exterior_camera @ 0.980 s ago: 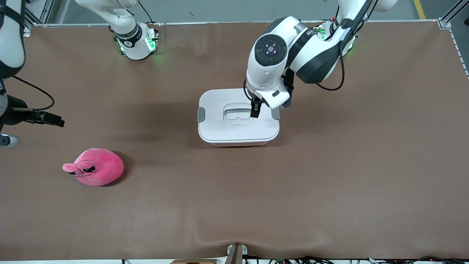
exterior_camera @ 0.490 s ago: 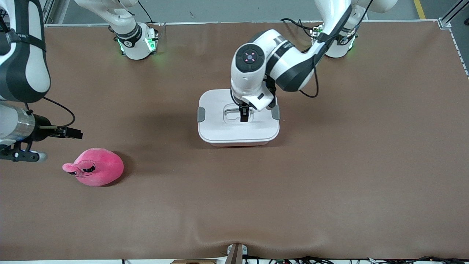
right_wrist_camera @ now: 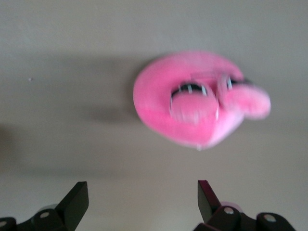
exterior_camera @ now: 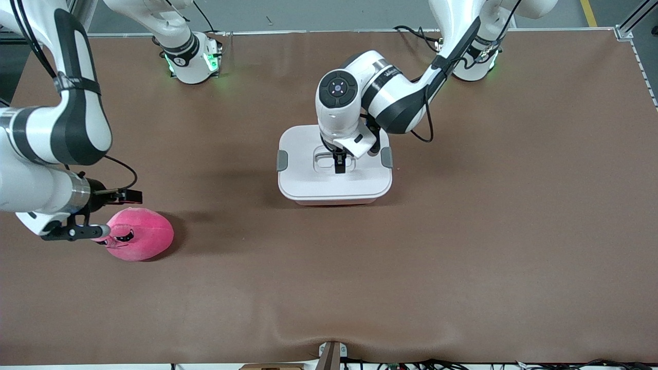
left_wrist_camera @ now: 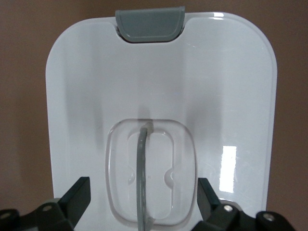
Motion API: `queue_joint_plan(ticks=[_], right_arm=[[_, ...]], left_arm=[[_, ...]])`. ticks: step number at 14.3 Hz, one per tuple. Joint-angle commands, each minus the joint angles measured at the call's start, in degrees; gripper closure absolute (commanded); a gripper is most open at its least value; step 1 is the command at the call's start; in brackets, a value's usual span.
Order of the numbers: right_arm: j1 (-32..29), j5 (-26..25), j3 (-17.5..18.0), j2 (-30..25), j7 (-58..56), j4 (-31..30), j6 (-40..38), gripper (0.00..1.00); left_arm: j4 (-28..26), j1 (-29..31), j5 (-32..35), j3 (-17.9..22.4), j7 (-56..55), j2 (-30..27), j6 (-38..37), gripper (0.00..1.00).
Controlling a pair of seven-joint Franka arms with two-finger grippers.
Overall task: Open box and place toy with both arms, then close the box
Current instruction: 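Grasp the lid handle with the left gripper while the right gripper grasps the toy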
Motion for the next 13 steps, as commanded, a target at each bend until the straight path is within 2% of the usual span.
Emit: queue_joint_plan(ticks=[1,3,4,5,8,9,11,13], right_arm=[[-0.33,-0.98,-0.29,1.34,-11.75,0.20,4.44,0.00],[-1.12,-1.07,-0.38,2.14,-19.06,-0.41,7.52,0.00],[-1.30,-1.33,-0.46,2.32,-21.70,-1.29,9.45,0.00],[-1.38,-2.20,-0.46,2.40,-23.64,-2.86,12.16,0.00],[-1.38,-3.53,-0.46,2.14,-25.59,-7.44,17.89,0.00],[-1.56,-3.62,-0.46,2.23,-25.77,-7.88,18.95,0.00],[-1.74,-3.88,-0.46,2.32,-26.47,-8.41,19.57,0.00],[-2.26,-3.88,-0.46,2.40,-26.56,-8.41,19.57,0.00]], left_arm=[[-2.09,0.20,1.36,-0.01,-0.48,-0.50,3.39,0.09],[-2.35,0.03,1.36,-0.01,-0.48,-0.33,3.92,0.09],[-2.35,-0.14,1.36,0.07,-0.31,-0.24,4.01,0.19],[-2.44,-0.14,1.44,0.07,-0.22,-0.15,4.36,0.40],[-2.53,-0.06,1.44,0.16,-0.13,0.20,6.21,0.49],[-2.62,-0.23,1.44,0.25,-0.13,0.29,6.21,0.56],[-2.88,0.03,1.44,0.25,-0.04,0.03,6.21,0.79],[-3.23,-0.23,1.44,0.25,-0.04,-0.06,6.21,0.93]])
